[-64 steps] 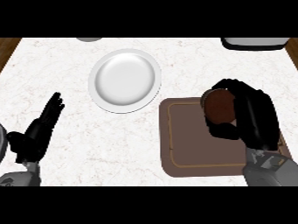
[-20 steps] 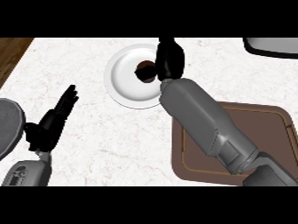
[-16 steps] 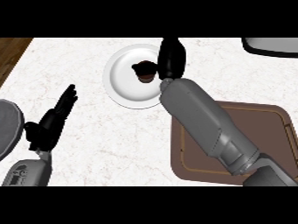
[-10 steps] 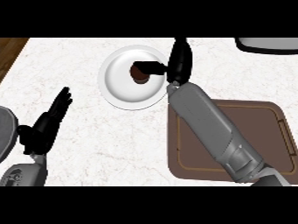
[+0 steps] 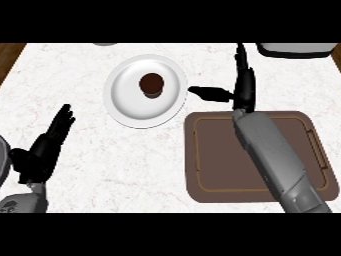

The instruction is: Pick the cupcake from the tray and place it in the plate

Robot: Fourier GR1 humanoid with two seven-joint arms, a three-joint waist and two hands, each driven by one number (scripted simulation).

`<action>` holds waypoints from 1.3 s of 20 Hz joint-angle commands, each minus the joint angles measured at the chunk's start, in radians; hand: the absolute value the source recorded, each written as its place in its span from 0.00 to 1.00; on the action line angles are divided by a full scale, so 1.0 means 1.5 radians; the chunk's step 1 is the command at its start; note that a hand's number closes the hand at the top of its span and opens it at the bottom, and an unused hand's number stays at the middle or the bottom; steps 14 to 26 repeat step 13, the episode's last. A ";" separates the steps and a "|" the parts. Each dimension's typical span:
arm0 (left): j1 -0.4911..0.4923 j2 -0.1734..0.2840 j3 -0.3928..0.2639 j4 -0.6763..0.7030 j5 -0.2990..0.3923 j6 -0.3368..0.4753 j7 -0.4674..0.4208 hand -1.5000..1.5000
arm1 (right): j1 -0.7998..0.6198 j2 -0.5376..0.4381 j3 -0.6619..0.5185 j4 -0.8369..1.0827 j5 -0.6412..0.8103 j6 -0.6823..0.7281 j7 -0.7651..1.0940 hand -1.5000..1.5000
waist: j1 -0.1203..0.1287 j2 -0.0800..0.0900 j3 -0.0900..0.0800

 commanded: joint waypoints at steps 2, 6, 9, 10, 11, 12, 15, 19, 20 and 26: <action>0.034 -0.012 -0.015 -0.060 -0.012 0.010 0.023 0.50 | 0.042 -0.019 -0.041 0.055 -0.017 0.099 -0.130 0.00 | 0.000 -0.002 0.000; 0.028 -0.029 -0.019 -0.052 -0.022 0.021 0.022 0.50 | 0.057 -0.044 -0.056 0.101 -0.005 0.146 -0.173 0.00 | -0.002 -0.002 0.000; -0.023 -0.003 0.012 -0.010 -0.007 0.000 0.034 0.50 | 0.065 -0.081 -0.057 0.088 0.004 0.195 -0.158 0.00 | -0.008 -0.003 -0.001; 0.006 -0.028 -0.006 -0.006 -0.025 0.011 -0.004 0.50 | 0.017 -0.042 -0.089 0.189 0.009 0.161 -0.213 0.00 | -0.001 -0.001 0.000; 0.004 0.001 0.014 -0.026 -0.004 -0.019 0.020 0.50 | 0.030 -0.050 -0.093 0.177 0.011 0.175 -0.220 0.00 | -0.002 -0.002 0.000; 0.007 -0.021 0.007 -0.003 -0.012 -0.004 -0.004 0.50 | 0.036 -0.047 -0.093 0.181 0.020 0.164 -0.228 0.00 | -0.003 -0.002 -0.001; 0.027 -0.011 0.008 -0.017 -0.014 -0.015 -0.008 0.50 | 0.041 -0.055 -0.115 0.190 0.006 0.173 -0.261 0.00 | -0.002 -0.001 0.000; 0.027 -0.011 0.008 -0.017 -0.014 -0.015 -0.008 0.50 | 0.041 -0.055 -0.115 0.190 0.006 0.173 -0.261 0.00 | -0.002 -0.001 0.000; 0.027 -0.011 0.008 -0.017 -0.014 -0.015 -0.008 0.50 | 0.041 -0.055 -0.115 0.190 0.006 0.173 -0.261 0.00 | -0.002 -0.001 0.000; 0.027 -0.011 0.008 -0.017 -0.014 -0.015 -0.008 0.50 | 0.041 -0.055 -0.115 0.190 0.006 0.173 -0.261 0.00 | -0.002 -0.001 0.000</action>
